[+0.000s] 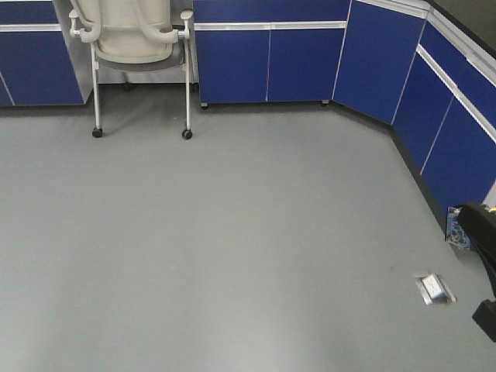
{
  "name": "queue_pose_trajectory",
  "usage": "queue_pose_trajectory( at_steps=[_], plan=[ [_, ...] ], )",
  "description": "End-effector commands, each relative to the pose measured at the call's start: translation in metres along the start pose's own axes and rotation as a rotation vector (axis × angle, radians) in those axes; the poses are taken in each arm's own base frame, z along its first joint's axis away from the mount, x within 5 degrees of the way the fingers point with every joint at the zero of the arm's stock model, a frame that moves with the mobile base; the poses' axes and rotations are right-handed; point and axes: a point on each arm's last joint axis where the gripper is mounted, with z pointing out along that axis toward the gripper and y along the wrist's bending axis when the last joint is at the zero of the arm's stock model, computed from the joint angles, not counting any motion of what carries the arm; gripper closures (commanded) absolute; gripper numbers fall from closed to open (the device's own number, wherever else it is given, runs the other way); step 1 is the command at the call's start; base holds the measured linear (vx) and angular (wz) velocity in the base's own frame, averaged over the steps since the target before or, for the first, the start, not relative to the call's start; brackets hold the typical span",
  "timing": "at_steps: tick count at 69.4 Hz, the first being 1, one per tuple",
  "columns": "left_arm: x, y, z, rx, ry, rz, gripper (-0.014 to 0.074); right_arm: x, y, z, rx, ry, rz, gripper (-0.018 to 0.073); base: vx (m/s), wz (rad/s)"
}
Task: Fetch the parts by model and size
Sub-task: 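Drive the base to the bench with the red tray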
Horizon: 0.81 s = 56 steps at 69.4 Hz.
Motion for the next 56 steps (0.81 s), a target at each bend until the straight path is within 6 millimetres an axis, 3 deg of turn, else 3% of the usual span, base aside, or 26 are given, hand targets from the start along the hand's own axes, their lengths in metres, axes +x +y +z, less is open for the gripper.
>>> queue_pose_trajectory(
  at_steps=[1,56],
  plan=[
    [-0.0140,0.0026,-0.0026,-0.025,-0.086,-0.018,0.0603,-0.0158,0.0010,-0.0007,-0.012,-0.099,-0.012,0.0561,0.59,-0.02],
    [-0.0140,0.0026,-0.0026,-0.025,-0.086,-0.018,0.0603,-0.0158,0.0010,-0.0007,-0.012,-0.099,-0.012,0.0561,0.56,0.01]
  ],
)
